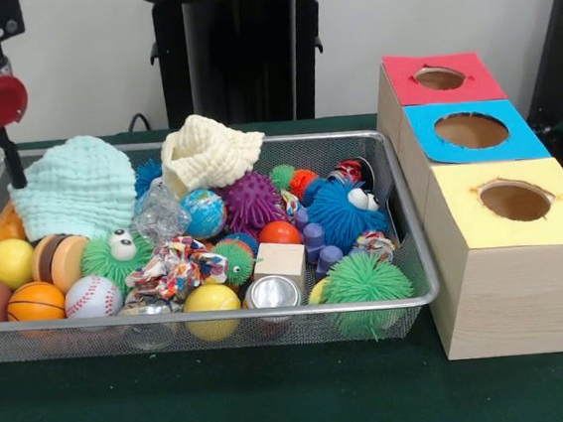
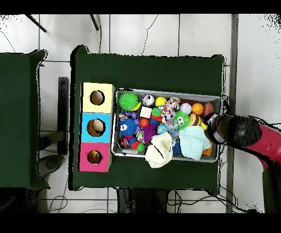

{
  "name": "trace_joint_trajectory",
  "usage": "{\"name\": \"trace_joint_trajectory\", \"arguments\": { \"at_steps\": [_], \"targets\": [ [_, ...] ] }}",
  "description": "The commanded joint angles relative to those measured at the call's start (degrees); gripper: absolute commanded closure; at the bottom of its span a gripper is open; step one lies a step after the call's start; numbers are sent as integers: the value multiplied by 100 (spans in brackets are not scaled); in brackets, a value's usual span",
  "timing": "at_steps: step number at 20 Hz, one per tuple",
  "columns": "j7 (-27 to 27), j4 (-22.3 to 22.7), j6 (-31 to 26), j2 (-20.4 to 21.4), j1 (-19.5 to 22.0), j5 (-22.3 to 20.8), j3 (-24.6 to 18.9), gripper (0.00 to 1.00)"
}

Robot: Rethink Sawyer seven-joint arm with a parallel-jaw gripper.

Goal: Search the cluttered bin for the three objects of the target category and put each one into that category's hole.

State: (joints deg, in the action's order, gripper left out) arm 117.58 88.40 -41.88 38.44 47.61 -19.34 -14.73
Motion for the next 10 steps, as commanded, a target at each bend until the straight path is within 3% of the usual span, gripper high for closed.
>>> {"name": "trace_joint_trajectory", "arguments": {
  "at_steps": [1,10],
  "targets": [
    [-193,51,-84,-180,-363,-173,-156,0],
    [-132,144,113,-198,-496,-173,-60,0]
  ]
}}
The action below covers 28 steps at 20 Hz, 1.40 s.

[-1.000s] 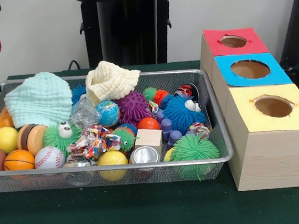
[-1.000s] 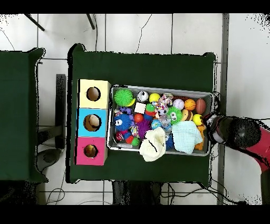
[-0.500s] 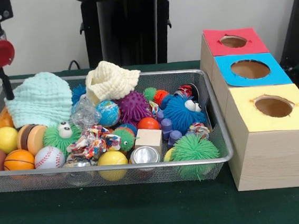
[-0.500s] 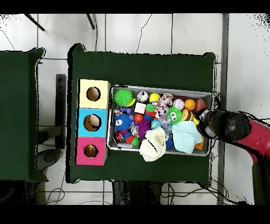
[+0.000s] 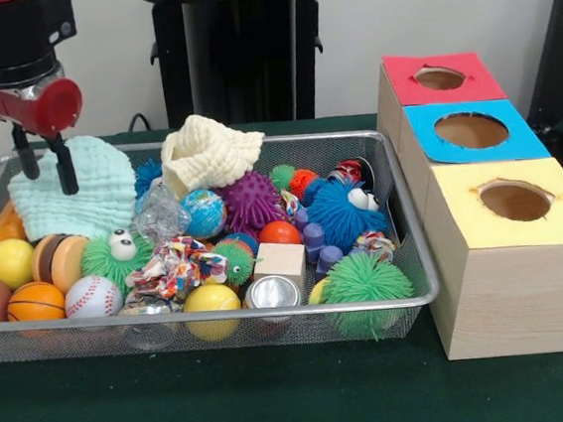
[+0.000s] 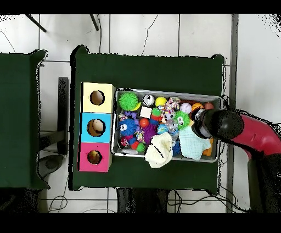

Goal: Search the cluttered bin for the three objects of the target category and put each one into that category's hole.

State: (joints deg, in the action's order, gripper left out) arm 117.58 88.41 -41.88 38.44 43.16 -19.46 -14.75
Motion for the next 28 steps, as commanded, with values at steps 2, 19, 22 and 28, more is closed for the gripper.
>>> {"name": "trace_joint_trajectory", "arguments": {
  "at_steps": [2,19,22,28],
  "targets": [
    [-177,78,128,-244,-43,-186,-54,0],
    [-349,-818,728,-1420,69,-506,31,0],
    [-298,-783,783,-1431,48,-549,66,0],
    [-274,-698,736,-1366,40,-584,68,0]
  ]
}}
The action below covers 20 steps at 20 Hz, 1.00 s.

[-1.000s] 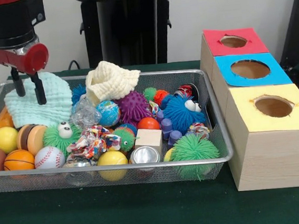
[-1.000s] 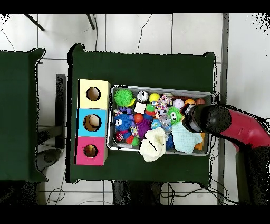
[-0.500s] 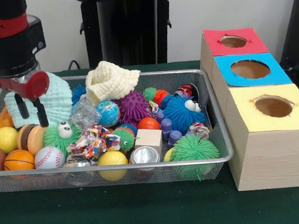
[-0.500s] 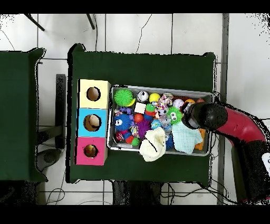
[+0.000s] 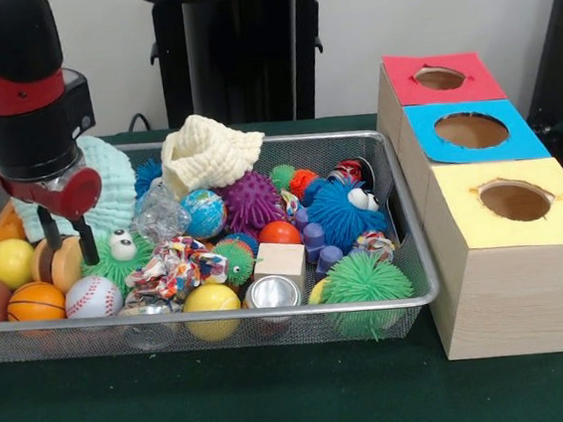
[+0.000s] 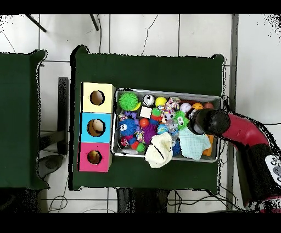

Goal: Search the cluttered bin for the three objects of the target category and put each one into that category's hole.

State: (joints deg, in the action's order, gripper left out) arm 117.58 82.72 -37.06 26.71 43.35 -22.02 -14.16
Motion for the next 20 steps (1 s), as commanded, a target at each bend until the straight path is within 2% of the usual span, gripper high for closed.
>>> {"name": "trace_joint_trajectory", "arguments": {
  "at_steps": [1,6,12,16,20],
  "targets": [
    [-287,-89,223,-155,24,-329,10,0],
    [-363,300,96,183,106,-296,13,0],
    [-583,1050,-276,1029,300,-124,-22,0],
    [-698,1384,-264,1264,491,-139,-73,0],
    [-754,1479,-231,1322,602,-198,-146,0]
  ]
}}
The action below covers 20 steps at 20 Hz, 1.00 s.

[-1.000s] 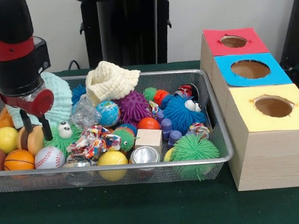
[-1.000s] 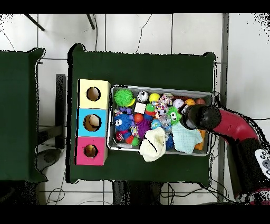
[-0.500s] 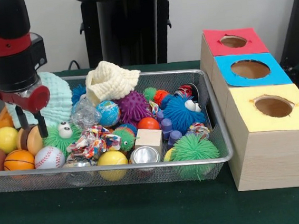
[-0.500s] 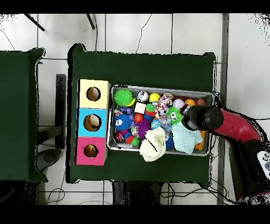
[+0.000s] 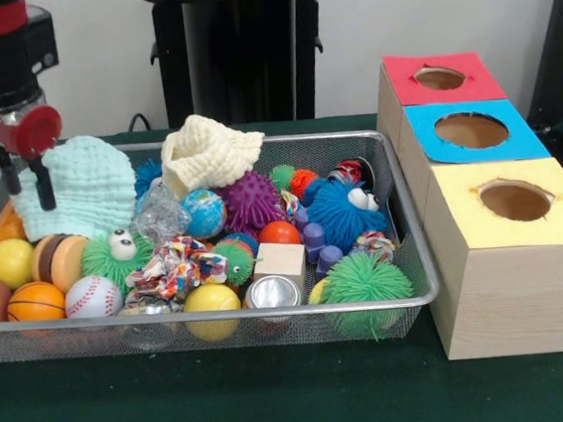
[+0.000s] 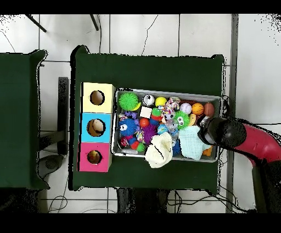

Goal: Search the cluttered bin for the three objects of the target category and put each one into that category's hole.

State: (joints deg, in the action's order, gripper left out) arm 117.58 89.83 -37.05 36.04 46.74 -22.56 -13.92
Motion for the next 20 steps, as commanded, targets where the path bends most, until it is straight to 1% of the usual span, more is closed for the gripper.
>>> {"name": "trace_joint_trajectory", "arguments": {
  "at_steps": [1,5,12,15,20],
  "targets": [
    [-762,708,-223,343,268,-176,-190,0],
    [-839,244,-122,-64,280,-304,-334,0],
    [-1085,-465,-125,-537,246,-392,-552,0],
    [-1166,-634,-169,-636,248,-418,-620,0],
    [-1242,-795,-323,-628,221,-429,-682,0]
  ]
}}
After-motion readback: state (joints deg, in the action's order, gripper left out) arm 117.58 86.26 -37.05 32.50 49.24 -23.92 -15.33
